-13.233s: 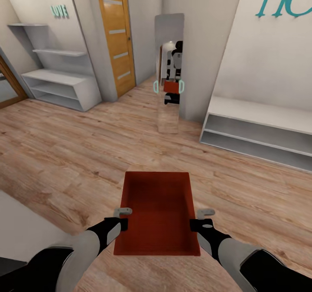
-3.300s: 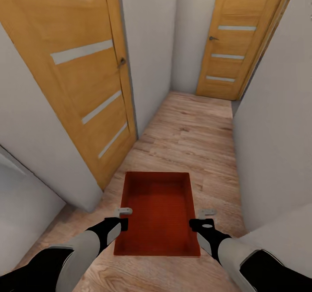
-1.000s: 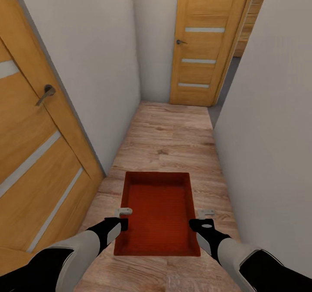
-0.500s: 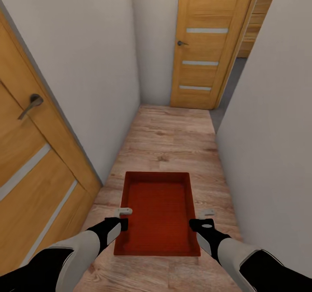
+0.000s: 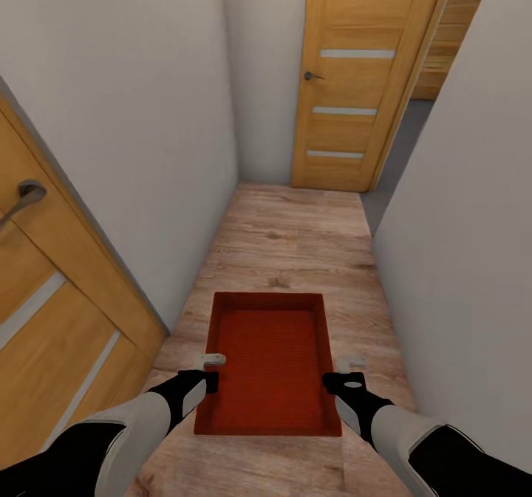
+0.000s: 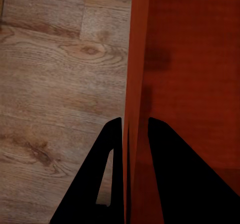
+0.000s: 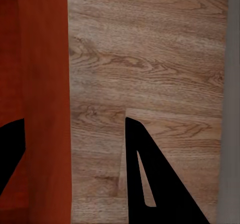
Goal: Move the two storage containers from the living room to the garage. In the garage, place one container on the floor and stack the other container on top of it (either order is fine).
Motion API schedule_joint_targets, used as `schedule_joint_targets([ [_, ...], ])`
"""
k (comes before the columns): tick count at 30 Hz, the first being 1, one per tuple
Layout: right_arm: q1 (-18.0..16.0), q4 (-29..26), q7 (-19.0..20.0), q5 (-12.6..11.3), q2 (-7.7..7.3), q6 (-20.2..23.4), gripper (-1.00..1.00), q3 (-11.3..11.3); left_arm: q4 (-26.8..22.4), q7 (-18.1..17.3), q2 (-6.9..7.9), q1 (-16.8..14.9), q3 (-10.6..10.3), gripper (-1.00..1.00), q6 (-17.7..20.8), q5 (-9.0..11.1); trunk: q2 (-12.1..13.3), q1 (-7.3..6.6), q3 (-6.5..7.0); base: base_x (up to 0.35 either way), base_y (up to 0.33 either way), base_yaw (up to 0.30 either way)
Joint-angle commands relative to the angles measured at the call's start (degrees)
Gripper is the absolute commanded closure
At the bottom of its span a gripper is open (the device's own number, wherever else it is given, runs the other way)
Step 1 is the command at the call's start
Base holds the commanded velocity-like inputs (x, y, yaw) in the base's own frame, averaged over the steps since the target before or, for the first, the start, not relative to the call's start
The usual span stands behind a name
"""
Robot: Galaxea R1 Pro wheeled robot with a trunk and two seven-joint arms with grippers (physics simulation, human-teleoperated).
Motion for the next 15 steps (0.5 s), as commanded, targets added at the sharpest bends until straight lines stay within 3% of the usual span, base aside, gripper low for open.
schedule_joint_targets([
  [1,0.0,0.1,-0.2,-0.7,0.01,-0.3,1.00,0.4,-0.1,0.4,-0.01,0.0,-0.7,1.00,0.3,0.1,0.0,0.04,-0.04,0.322,0.000,0.000],
  [15,0.0,0.1,-0.2,-0.7,-0.04,-0.3,1.00,0.4,-0.1,0.4,-0.01,0.0,-0.7,1.00,0.3,0.1,0.0,0.04,-0.04,0.322,0.000,0.000],
])
